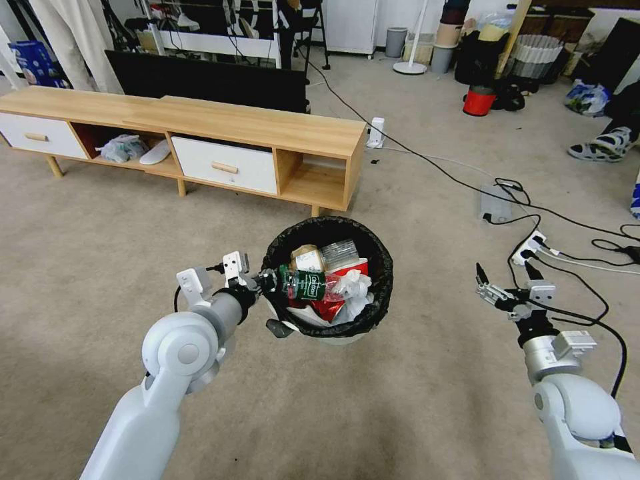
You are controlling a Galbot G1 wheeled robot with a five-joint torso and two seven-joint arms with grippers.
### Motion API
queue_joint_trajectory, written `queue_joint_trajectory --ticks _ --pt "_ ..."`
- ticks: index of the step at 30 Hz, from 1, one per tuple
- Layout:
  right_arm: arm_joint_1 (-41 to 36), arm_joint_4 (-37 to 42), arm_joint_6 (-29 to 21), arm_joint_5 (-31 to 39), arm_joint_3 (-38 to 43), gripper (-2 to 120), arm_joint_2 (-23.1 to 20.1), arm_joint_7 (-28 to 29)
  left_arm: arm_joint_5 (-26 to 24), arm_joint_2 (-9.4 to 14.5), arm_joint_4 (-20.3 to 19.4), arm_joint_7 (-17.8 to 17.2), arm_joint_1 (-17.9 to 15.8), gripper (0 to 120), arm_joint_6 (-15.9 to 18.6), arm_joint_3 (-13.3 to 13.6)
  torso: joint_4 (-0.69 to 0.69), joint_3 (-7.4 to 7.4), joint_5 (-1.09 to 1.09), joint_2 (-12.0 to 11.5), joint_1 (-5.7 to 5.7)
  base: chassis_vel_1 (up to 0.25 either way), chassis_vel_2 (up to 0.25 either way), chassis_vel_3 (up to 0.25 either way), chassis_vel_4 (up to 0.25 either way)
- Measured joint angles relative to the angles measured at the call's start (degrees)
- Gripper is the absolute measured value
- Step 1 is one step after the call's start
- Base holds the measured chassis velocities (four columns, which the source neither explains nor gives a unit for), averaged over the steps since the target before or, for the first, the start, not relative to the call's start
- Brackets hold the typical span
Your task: Pick up the trash bin and place the garbage on the floor into it.
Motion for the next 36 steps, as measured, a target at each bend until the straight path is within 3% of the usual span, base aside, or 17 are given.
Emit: queue_joint_trajectory --ticks 36 --pt "1.34 -1.43 1.30 -0.04 0.49 100 0.50 -1.81 0.39 -0.57 1.15 0.28 -0.80 2 -0.11 -0.29 0.00 0.00 0.01 0.00 0.00 0.000 0.000 0.000 0.000"
